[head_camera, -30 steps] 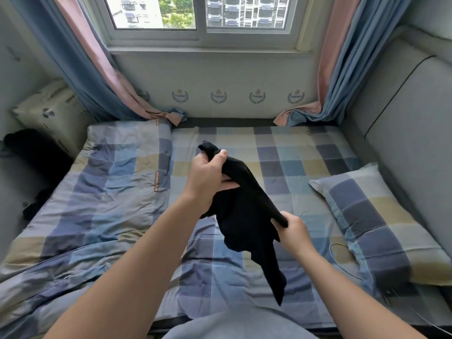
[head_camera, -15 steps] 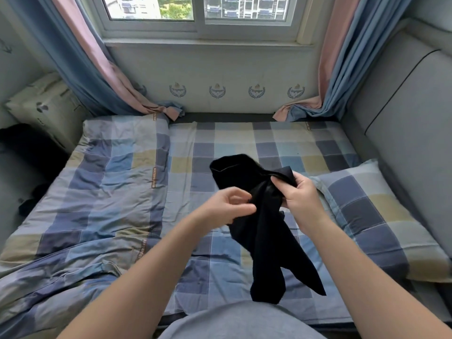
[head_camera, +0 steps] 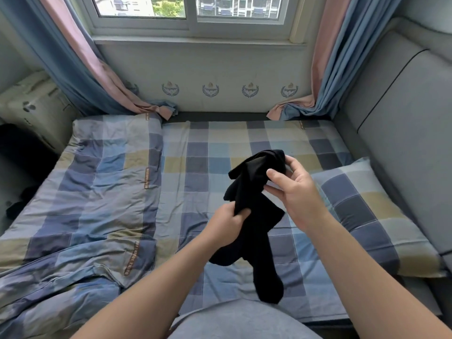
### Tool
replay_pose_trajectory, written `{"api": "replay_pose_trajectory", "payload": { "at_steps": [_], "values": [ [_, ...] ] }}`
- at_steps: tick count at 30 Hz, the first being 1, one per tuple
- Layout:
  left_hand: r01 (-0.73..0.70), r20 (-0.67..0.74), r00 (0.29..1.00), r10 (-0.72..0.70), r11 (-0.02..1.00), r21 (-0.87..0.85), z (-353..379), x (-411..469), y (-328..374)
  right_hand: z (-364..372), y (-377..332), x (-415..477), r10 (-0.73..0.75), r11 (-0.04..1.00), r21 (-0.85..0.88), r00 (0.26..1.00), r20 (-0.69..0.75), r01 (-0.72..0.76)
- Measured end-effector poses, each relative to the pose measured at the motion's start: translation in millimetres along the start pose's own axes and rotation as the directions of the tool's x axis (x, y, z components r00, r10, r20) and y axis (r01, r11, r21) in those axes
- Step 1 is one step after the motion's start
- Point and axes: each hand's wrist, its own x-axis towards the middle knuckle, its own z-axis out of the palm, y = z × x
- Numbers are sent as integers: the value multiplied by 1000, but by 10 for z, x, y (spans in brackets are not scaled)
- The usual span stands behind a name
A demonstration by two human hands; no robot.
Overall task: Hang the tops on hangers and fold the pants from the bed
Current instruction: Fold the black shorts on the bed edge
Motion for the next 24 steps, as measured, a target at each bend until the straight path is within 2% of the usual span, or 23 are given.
{"api": "replay_pose_trajectory", "payload": {
  "at_steps": [3, 6, 9, 11, 13, 16, 19, 21, 24],
  "values": [
    [-22, -101, 995, 7, 989, -147, -135, 12, 61, -47, 183, -71, 7, 969, -247, 1000, -7, -9],
    [-50, -173, 985, -6, 946, -319, -259, -8, 182, -52, 420, -181, 106, 918, -386, 994, 1, -97],
    [-57, -197, 980, -32, 902, -428, -357, -29, 314, 44, 643, -349, 256, 892, -404, 963, 83, -202],
    [-52, -205, 977, -52, 882, -469, -389, -37, 387, 121, 780, -414, 288, 907, -364, 942, 175, -210],
    [-41, -199, 978, -65, 872, -489, -402, -43, 443, 151, 883, -413, 273, 882, -437, 948, 165, -178],
    [-17, -186, 978, -95, 851, -525, -410, -58, 437, 94, 871, -319, 223, 816, -554, 974, 38, -165],
    [-6, -133, 988, -75, 851, -525, -427, -74, 331, 22, 780, -233, 212, 813, -565, 976, 59, -142],
    [12, -72, 996, -49, 894, -447, -422, -95, 215, -1, 715, -198, 187, 818, -562, 980, 66, -118],
    [53, 8, 999, -54, 941, -334, -374, -162, 24, -14, 628, -153, 166, 870, -472, 986, 1, -146]
  ]
}}
